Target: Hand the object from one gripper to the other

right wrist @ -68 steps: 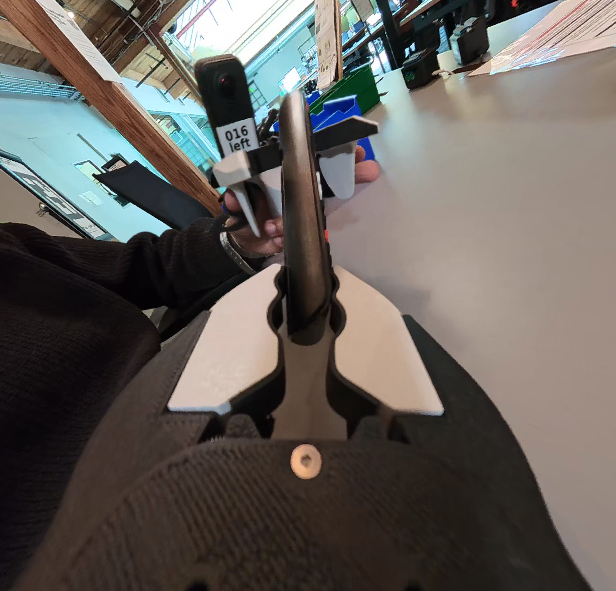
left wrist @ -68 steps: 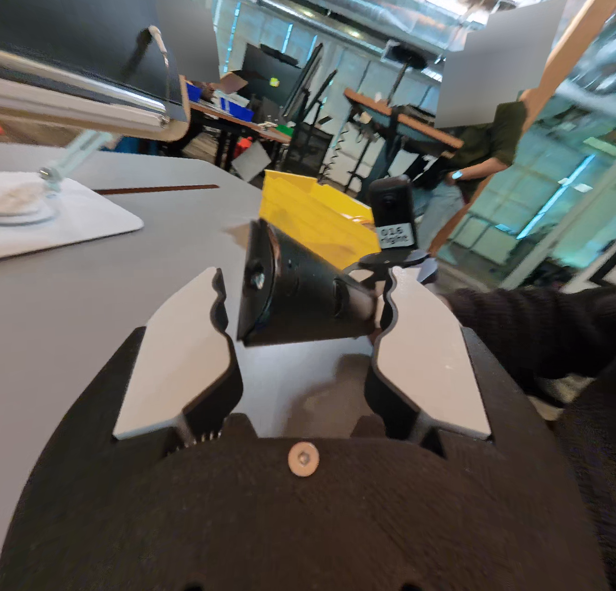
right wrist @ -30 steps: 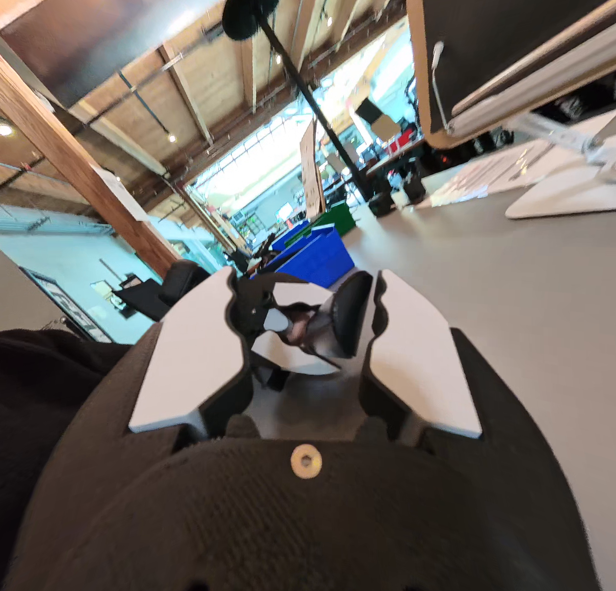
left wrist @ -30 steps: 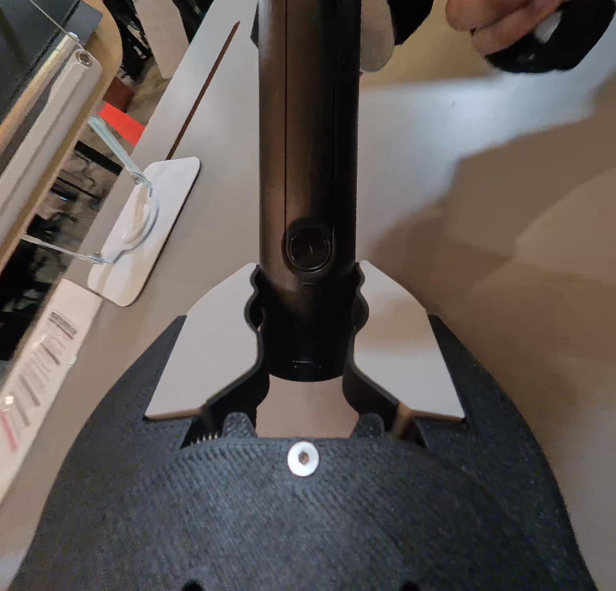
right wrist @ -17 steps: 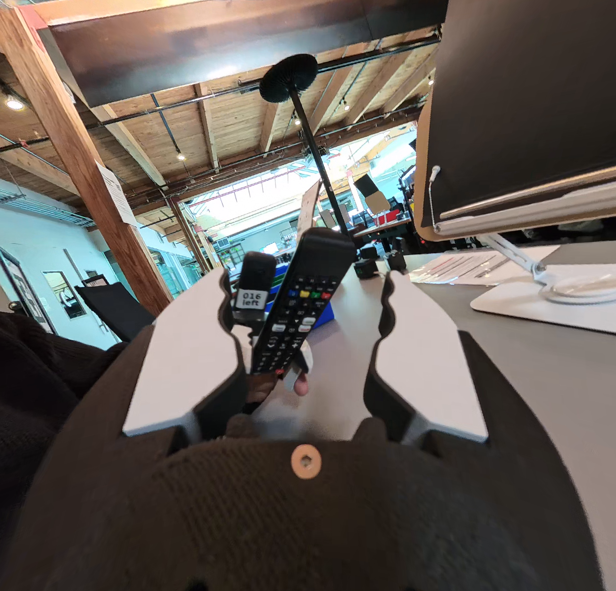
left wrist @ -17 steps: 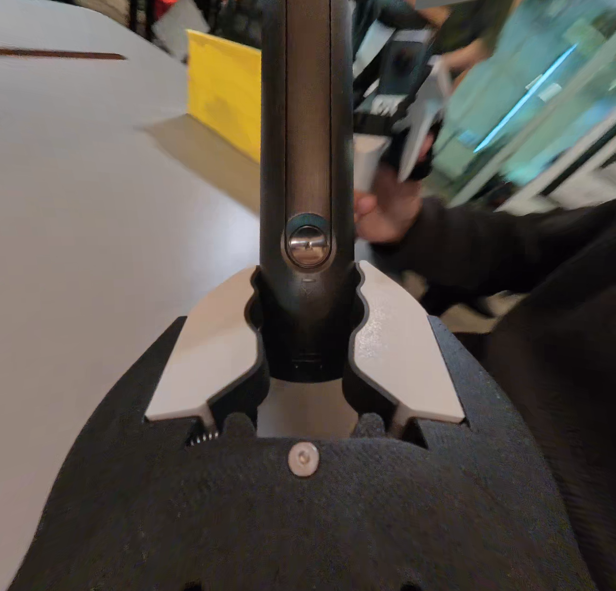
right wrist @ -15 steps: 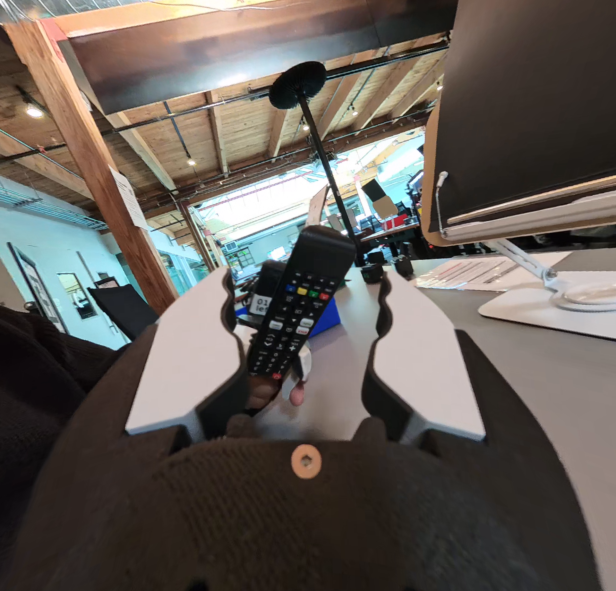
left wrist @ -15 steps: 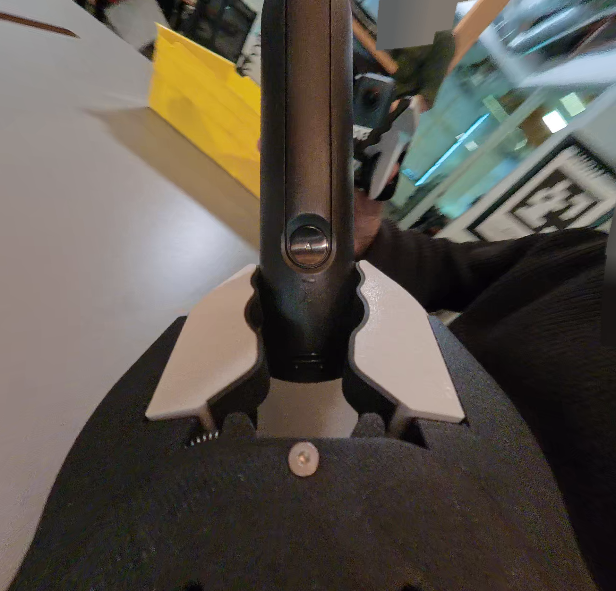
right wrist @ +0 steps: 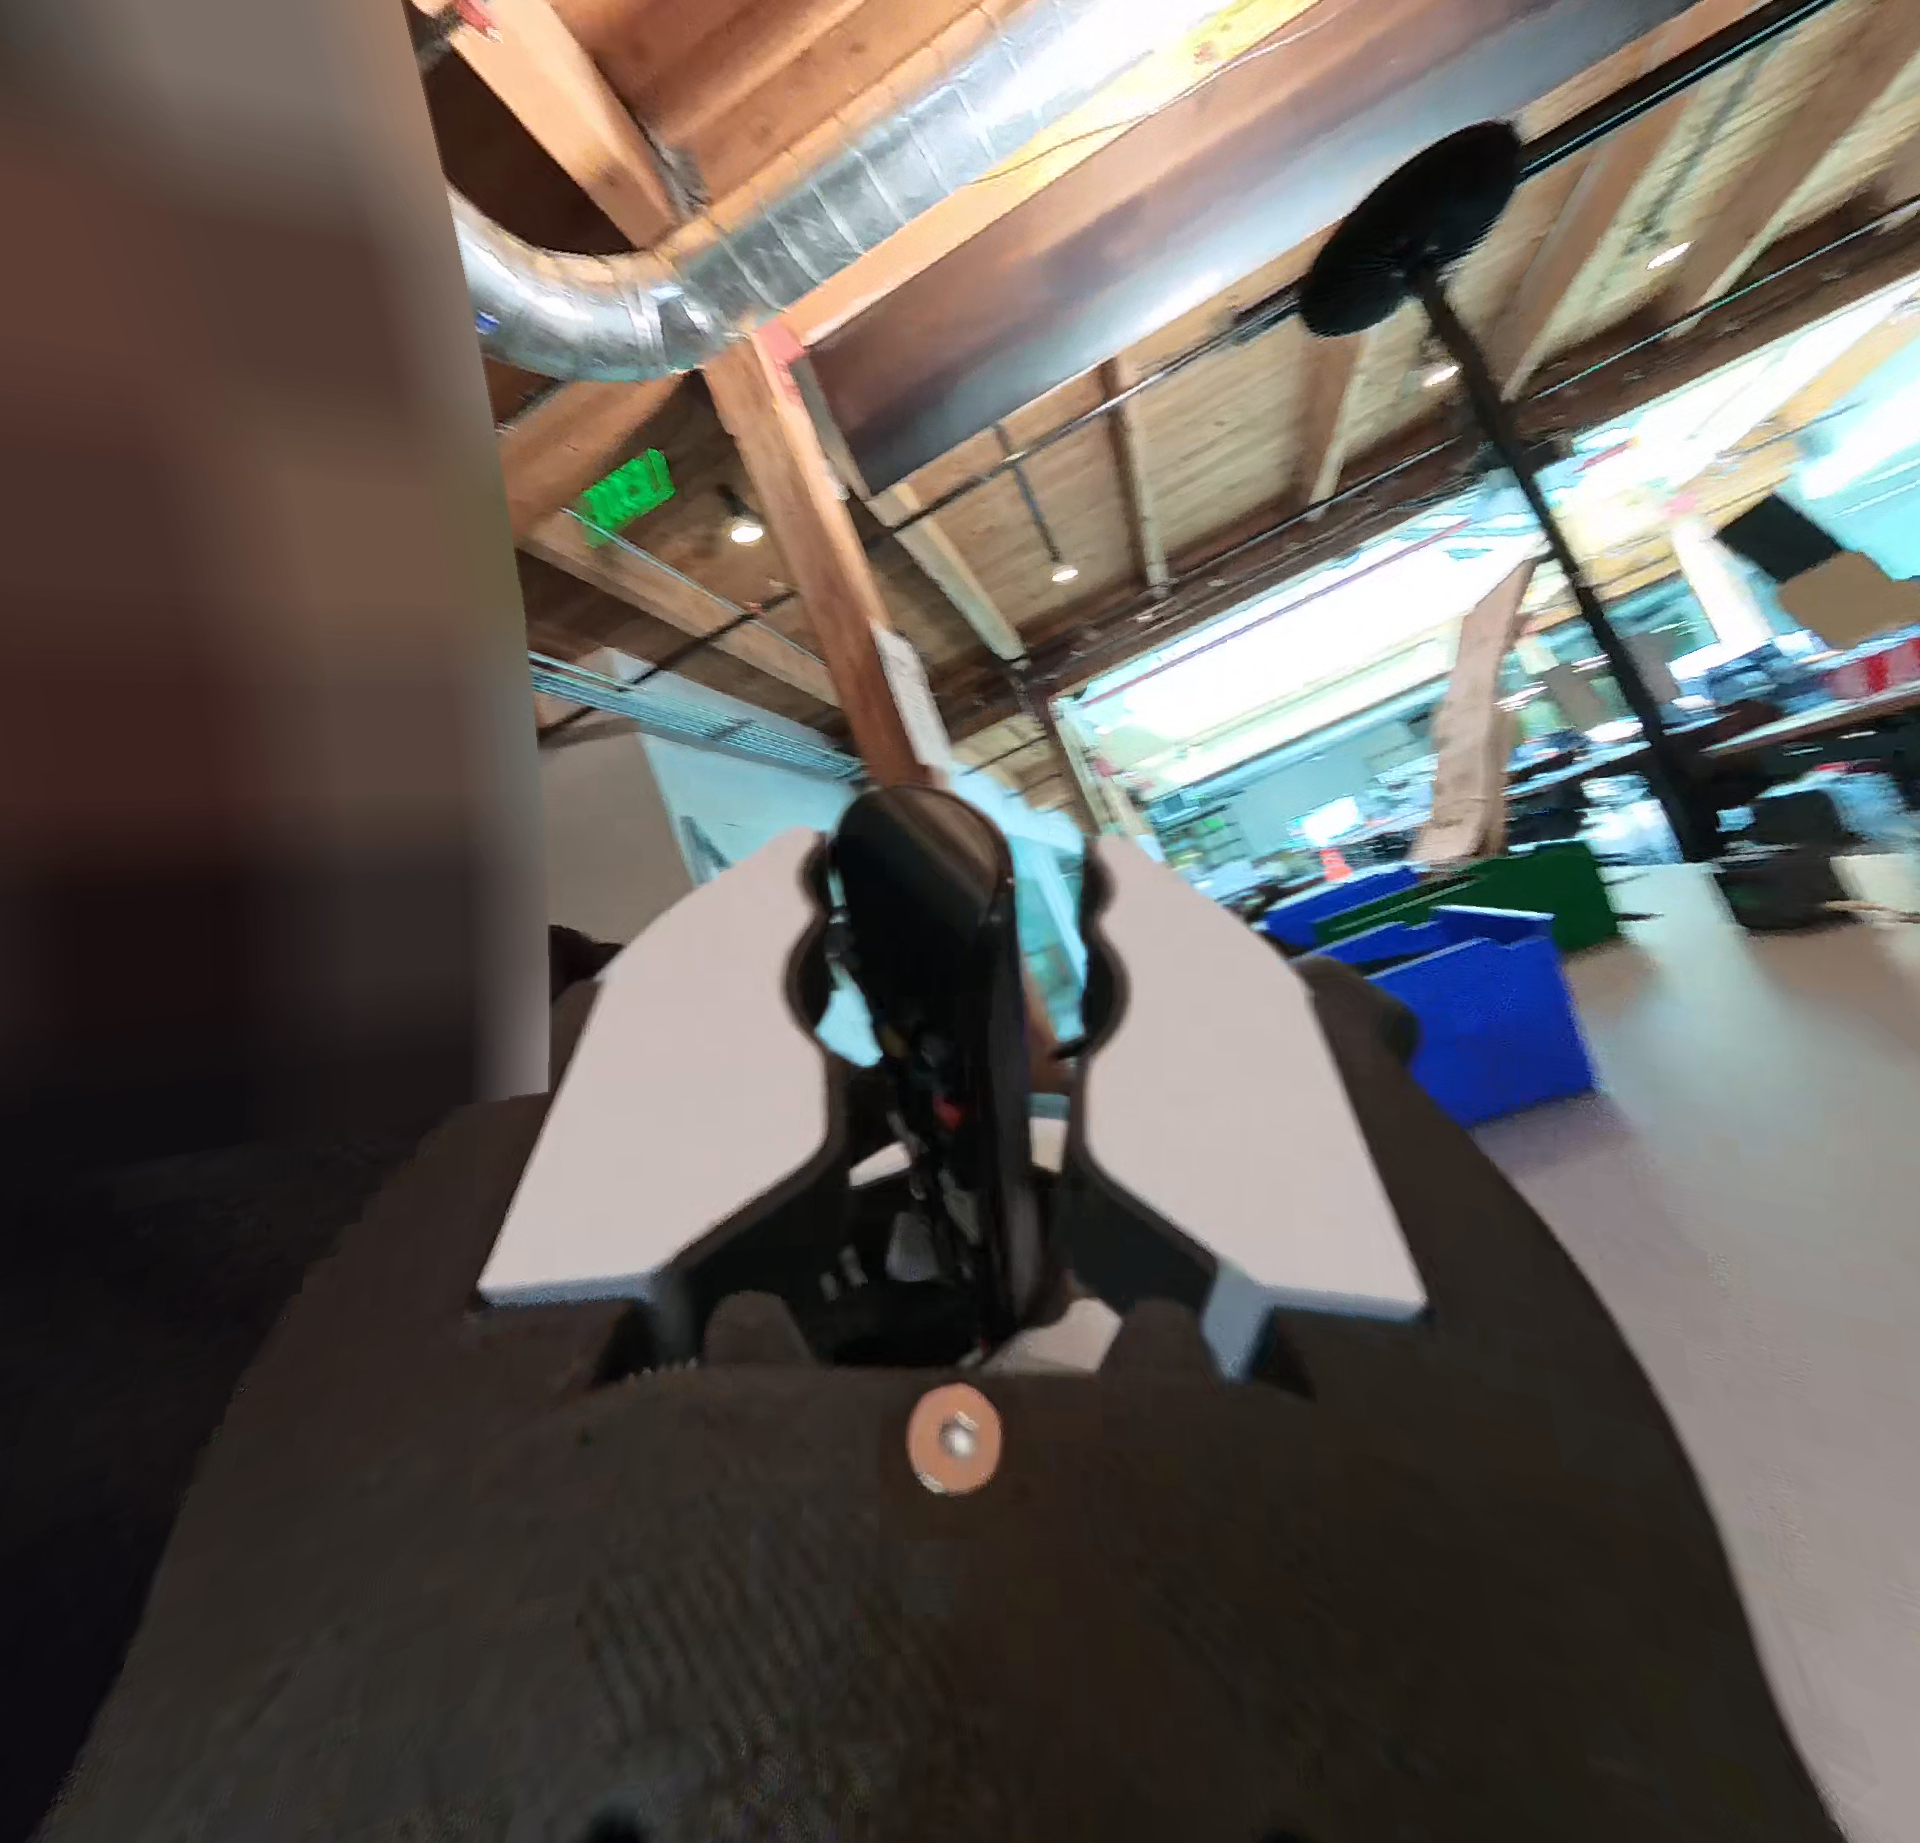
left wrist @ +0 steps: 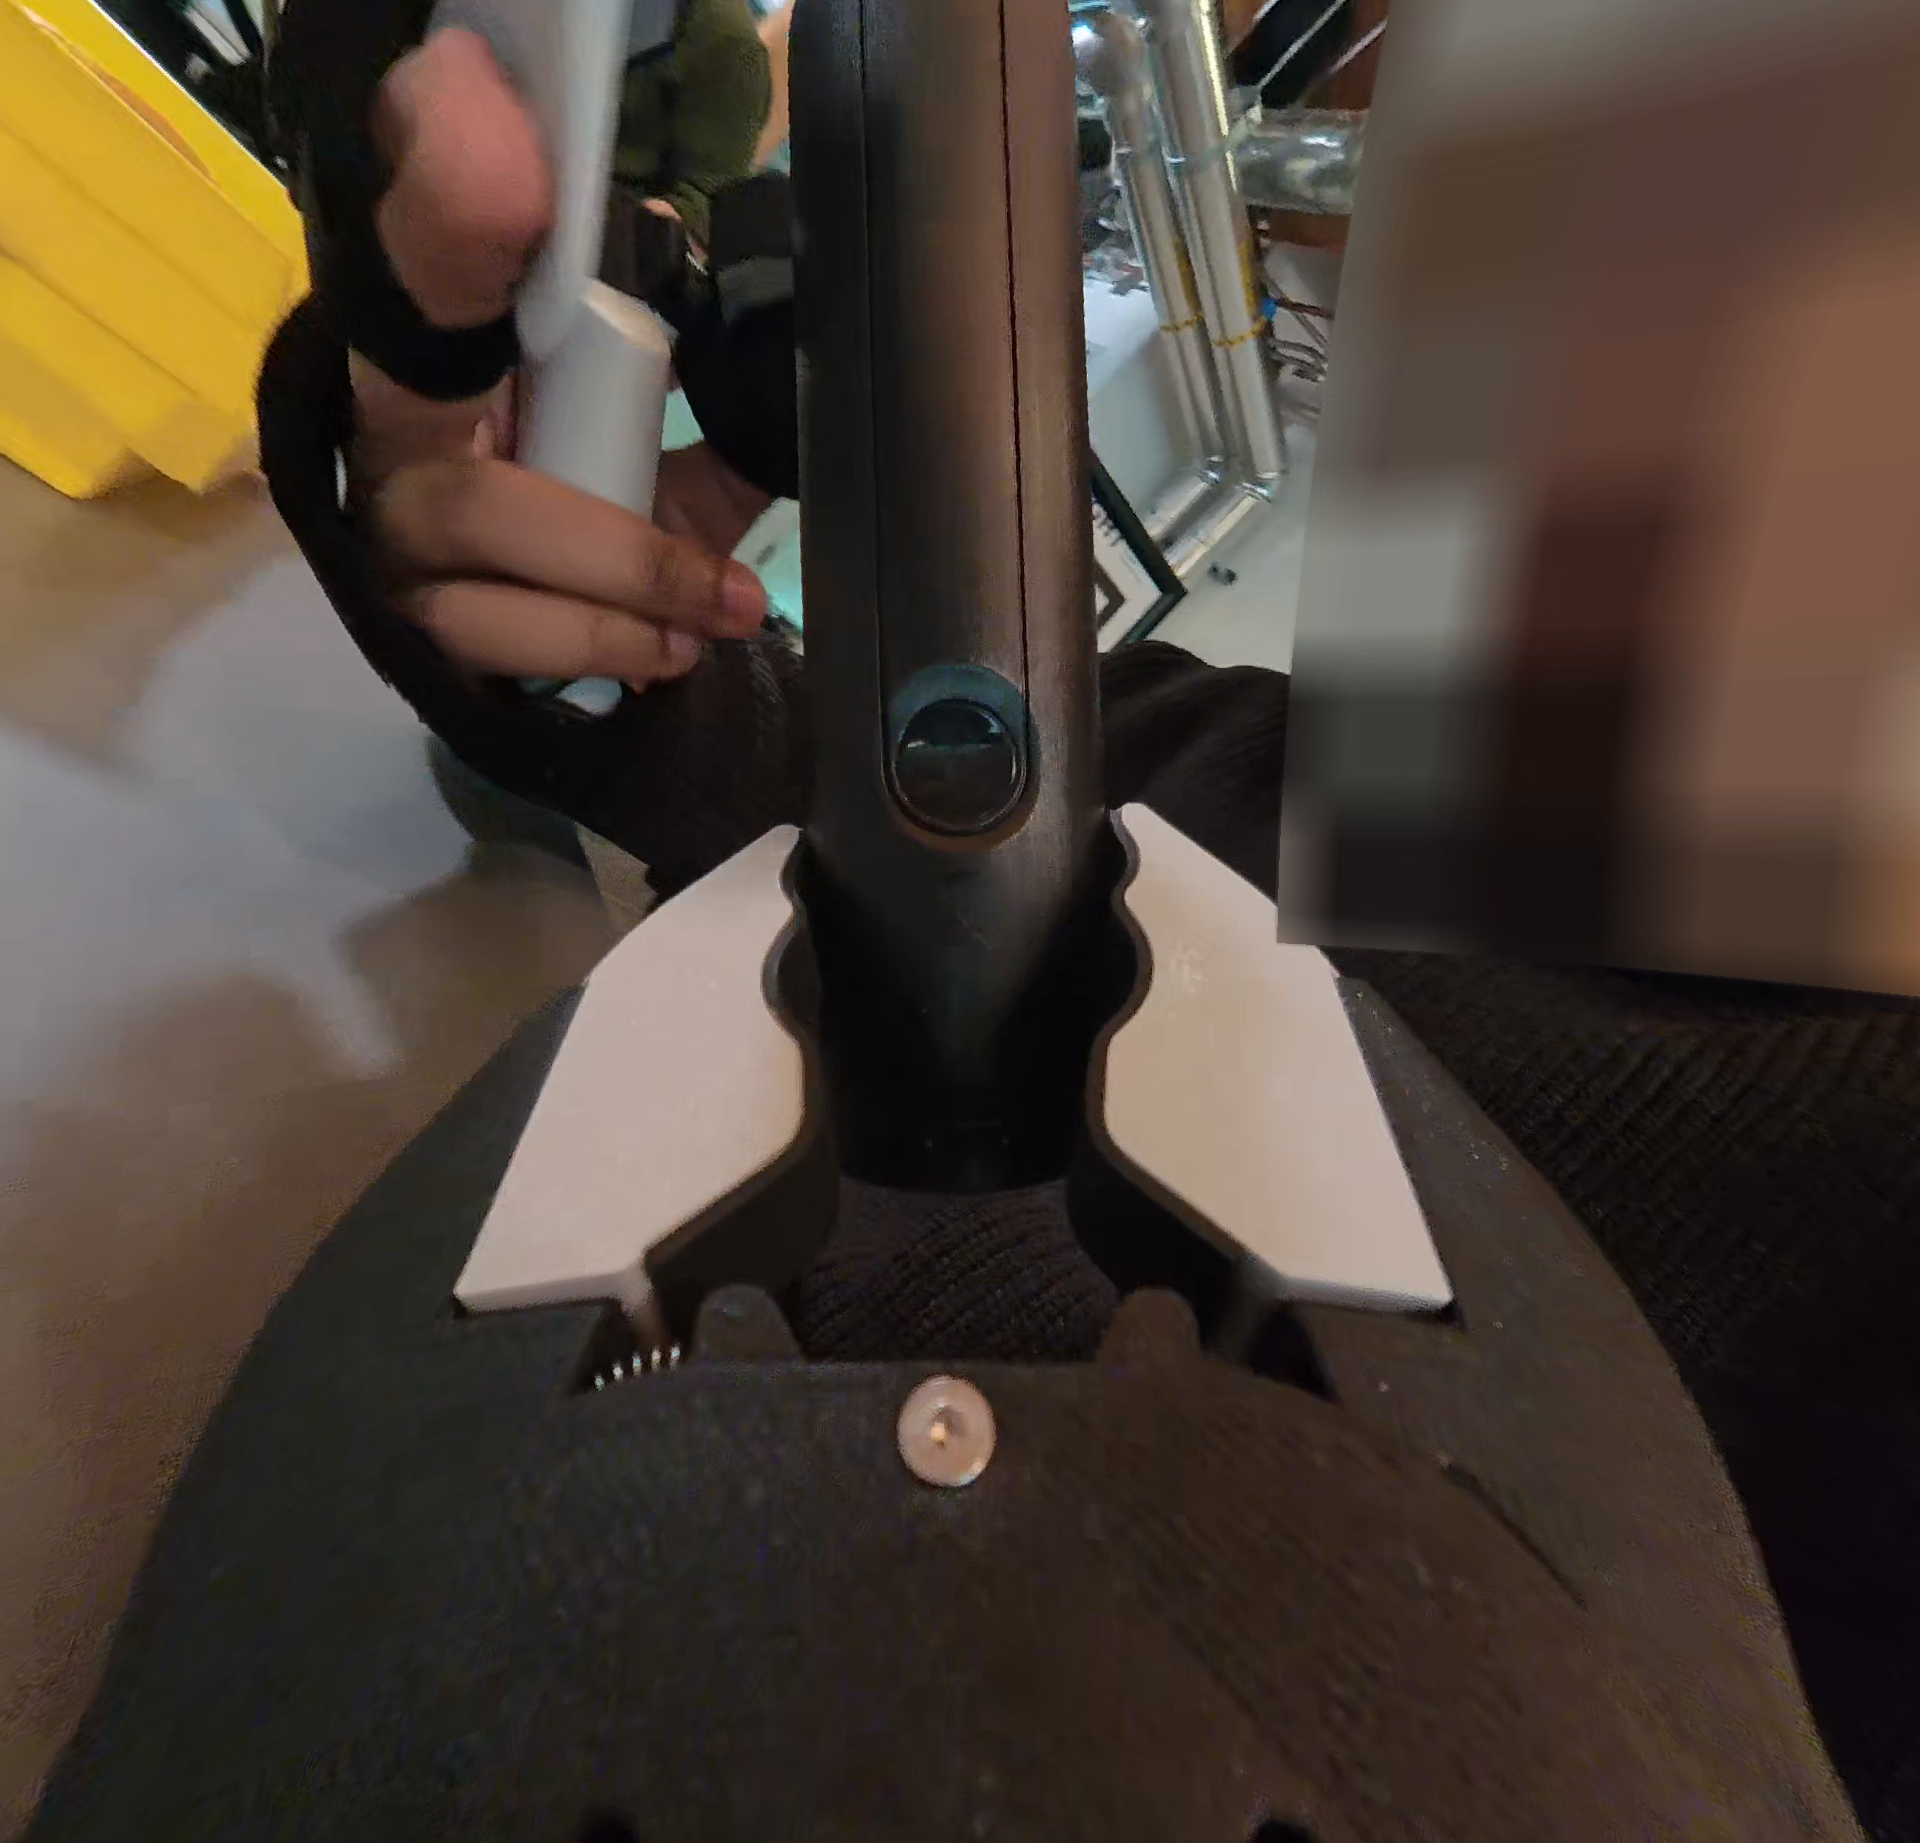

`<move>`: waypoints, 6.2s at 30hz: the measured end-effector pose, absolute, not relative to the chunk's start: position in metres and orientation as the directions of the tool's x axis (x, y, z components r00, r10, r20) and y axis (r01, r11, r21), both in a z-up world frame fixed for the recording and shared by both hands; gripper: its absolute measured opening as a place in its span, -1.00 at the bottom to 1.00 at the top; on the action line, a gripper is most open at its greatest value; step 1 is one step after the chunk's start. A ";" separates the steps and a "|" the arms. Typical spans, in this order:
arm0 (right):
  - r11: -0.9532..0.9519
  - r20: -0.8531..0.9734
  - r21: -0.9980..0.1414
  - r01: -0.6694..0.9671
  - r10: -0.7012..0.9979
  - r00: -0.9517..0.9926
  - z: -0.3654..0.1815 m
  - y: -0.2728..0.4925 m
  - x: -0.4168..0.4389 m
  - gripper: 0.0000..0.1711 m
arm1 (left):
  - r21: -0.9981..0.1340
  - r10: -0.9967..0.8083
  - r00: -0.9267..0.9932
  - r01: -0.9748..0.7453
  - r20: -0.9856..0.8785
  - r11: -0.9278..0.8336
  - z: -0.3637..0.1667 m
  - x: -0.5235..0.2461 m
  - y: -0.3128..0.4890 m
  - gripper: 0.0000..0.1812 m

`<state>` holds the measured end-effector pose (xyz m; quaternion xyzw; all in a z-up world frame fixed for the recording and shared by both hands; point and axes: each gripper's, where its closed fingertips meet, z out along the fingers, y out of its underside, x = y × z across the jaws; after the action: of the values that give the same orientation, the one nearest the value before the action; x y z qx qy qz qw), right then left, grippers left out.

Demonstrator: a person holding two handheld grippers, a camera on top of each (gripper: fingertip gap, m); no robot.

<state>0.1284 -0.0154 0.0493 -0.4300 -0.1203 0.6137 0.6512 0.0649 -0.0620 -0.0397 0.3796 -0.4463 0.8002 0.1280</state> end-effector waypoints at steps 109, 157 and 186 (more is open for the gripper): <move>-0.209 0.446 -0.724 0.658 0.586 0.677 -0.109 0.031 0.117 -0.70 | -0.895 -0.920 -0.013 -0.229 -0.391 0.383 -0.051 0.090 0.045 -0.14; -0.557 -0.568 -0.774 -0.301 0.821 -0.059 -0.021 -0.038 0.007 -0.23 | -0.913 -0.684 -0.670 0.023 0.288 -0.406 0.025 0.052 -0.045 -0.43; 0.030 0.060 -0.998 0.053 0.608 0.792 -0.021 0.019 0.072 -0.38 | -0.790 -0.808 0.054 -0.256 -0.587 0.557 -0.059 0.091 0.040 -0.42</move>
<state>0.0723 0.0191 -0.0214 -0.6654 -0.2483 0.2058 0.6732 0.0911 0.0402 -0.0588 0.4104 -0.6481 0.2302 -0.5987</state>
